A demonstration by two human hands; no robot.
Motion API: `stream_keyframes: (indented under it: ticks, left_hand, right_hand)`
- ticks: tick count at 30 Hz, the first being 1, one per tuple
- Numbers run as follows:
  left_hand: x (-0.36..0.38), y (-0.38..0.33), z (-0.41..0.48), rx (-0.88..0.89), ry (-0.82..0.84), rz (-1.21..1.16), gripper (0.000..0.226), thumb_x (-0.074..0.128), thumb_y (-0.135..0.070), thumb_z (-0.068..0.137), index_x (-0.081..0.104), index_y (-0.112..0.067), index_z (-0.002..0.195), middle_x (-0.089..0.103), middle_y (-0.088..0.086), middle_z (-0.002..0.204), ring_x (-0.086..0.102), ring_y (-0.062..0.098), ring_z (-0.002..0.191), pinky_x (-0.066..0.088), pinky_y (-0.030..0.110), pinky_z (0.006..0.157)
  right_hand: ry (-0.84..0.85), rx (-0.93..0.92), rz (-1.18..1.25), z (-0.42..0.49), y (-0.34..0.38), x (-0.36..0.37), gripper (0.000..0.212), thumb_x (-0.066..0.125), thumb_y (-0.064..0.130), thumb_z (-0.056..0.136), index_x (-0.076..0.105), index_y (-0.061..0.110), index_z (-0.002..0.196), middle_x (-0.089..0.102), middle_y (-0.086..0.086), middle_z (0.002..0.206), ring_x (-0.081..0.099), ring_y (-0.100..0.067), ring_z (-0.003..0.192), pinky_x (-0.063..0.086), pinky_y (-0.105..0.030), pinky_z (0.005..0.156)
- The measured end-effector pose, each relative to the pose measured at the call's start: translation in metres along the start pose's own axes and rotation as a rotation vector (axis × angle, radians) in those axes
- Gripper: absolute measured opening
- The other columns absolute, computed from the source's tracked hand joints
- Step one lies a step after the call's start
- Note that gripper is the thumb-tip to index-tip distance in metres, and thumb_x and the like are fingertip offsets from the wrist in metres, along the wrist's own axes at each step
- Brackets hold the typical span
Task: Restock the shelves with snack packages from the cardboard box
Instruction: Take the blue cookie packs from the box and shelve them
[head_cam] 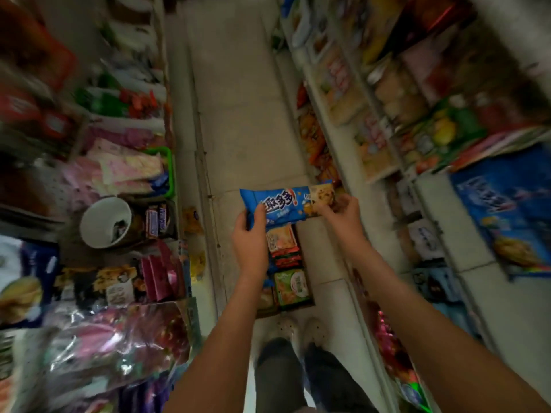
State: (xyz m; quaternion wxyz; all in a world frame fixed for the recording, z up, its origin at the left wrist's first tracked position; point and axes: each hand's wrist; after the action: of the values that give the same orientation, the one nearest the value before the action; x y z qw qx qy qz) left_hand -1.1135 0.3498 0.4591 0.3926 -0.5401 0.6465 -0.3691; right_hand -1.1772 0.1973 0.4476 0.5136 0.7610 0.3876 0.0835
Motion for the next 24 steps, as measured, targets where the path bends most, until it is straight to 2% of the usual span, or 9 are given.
stream_keyframes:
  ticks: [4,7,9,11,13,15,18,22,24]
  left_hand:
    - [-0.006,-0.045,-0.025,-0.014,0.109,-0.084,0.031,0.058,-0.031,0.093,0.064,-0.008,0.113,0.07,0.003,0.1,0.067,0.011,0.085,0.055,0.021,0.065]
    - [-0.003,-0.067,-0.04,-0.006,0.199,-0.1,0.023,0.058,-0.026,0.092,0.066,-0.009,0.106,0.069,-0.002,0.088,0.067,0.0,0.068,0.051,0.015,0.054]
    - [0.002,-0.077,-0.046,-0.015,0.269,-0.118,0.018,0.059,-0.025,0.092,0.066,-0.01,0.1,0.069,-0.004,0.081,0.066,-0.002,0.061,0.05,0.014,0.05]
    - [0.005,-0.081,-0.047,-0.047,0.296,-0.125,0.017,0.06,-0.027,0.091,0.067,-0.012,0.095,0.07,-0.004,0.081,0.067,0.001,0.064,0.051,0.017,0.052]
    - [0.012,-0.087,-0.053,-0.054,0.413,-0.094,0.019,0.058,-0.032,0.092,0.068,-0.017,0.09,0.071,-0.002,0.085,0.068,0.008,0.076,0.052,0.023,0.062]
    - [0.024,-0.091,-0.058,-0.055,0.52,-0.059,0.024,0.054,-0.037,0.093,0.068,-0.018,0.09,0.072,0.001,0.09,0.067,0.014,0.085,0.054,0.03,0.074]
    - [0.046,-0.095,-0.069,-0.044,0.672,-0.02,0.034,0.046,-0.043,0.095,0.068,-0.017,0.098,0.072,0.003,0.098,0.067,0.013,0.086,0.054,0.034,0.082]
    - [0.085,-0.093,-0.086,-0.086,0.798,0.146,0.038,0.043,-0.043,0.097,0.064,-0.013,0.104,0.071,0.003,0.095,0.068,0.01,0.075,0.056,0.022,0.061]
    - [0.105,-0.092,-0.094,-0.119,0.8,0.244,0.034,0.044,-0.038,0.098,0.061,-0.009,0.103,0.068,0.008,0.096,0.066,0.015,0.074,0.054,0.022,0.054]
  right_hand:
    - [-0.007,0.026,0.043,-0.04,0.031,-0.049,0.071,0.064,0.04,0.086,0.029,0.011,0.141,0.042,-0.001,0.133,0.046,-0.013,0.114,0.044,-0.035,0.098]
    - [-0.042,0.064,0.093,-0.061,0.039,-0.077,0.071,0.063,0.045,0.085,0.033,0.011,0.141,0.046,-0.001,0.134,0.05,-0.016,0.112,0.046,-0.036,0.095]
    - [-0.068,0.074,0.134,-0.074,0.047,-0.094,0.064,0.061,0.042,0.088,0.037,0.013,0.139,0.053,0.002,0.123,0.055,-0.011,0.102,0.047,-0.024,0.081]
    - [-0.057,0.094,0.184,-0.082,0.053,-0.106,0.046,0.058,0.036,0.09,0.046,0.014,0.129,0.064,0.005,0.099,0.059,-0.001,0.079,0.044,-0.015,0.061]
    - [-0.06,0.113,0.246,-0.096,0.057,-0.127,0.037,0.059,0.033,0.09,0.057,0.009,0.118,0.068,0.005,0.086,0.062,-0.004,0.076,0.046,-0.02,0.07]
    - [-0.047,0.127,0.303,-0.107,0.055,-0.148,0.038,0.063,0.033,0.086,0.063,0.006,0.113,0.073,-0.003,0.091,0.066,-0.016,0.086,0.048,-0.032,0.088]
    - [-0.041,0.117,0.476,-0.122,0.042,-0.173,0.023,0.063,0.027,0.086,0.066,0.008,0.099,0.075,-0.003,0.086,0.07,-0.014,0.077,0.054,-0.025,0.073]
    - [-0.162,0.141,0.676,-0.144,0.021,-0.201,0.019,0.065,0.024,0.085,0.066,0.01,0.097,0.075,-0.005,0.086,0.071,-0.016,0.074,0.055,-0.032,0.079]
    - [-0.247,0.17,0.749,-0.156,0.009,-0.212,0.02,0.064,0.023,0.084,0.065,0.007,0.096,0.075,-0.006,0.083,0.071,-0.017,0.072,0.055,-0.033,0.079]
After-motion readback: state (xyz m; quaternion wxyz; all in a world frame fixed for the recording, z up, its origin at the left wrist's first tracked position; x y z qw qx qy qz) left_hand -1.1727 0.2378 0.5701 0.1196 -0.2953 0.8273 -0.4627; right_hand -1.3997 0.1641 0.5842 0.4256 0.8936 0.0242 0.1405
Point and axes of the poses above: each hand's wrist, its own z-axis towards the middle knuckle, its own x-axis out of the palm, y = z × x
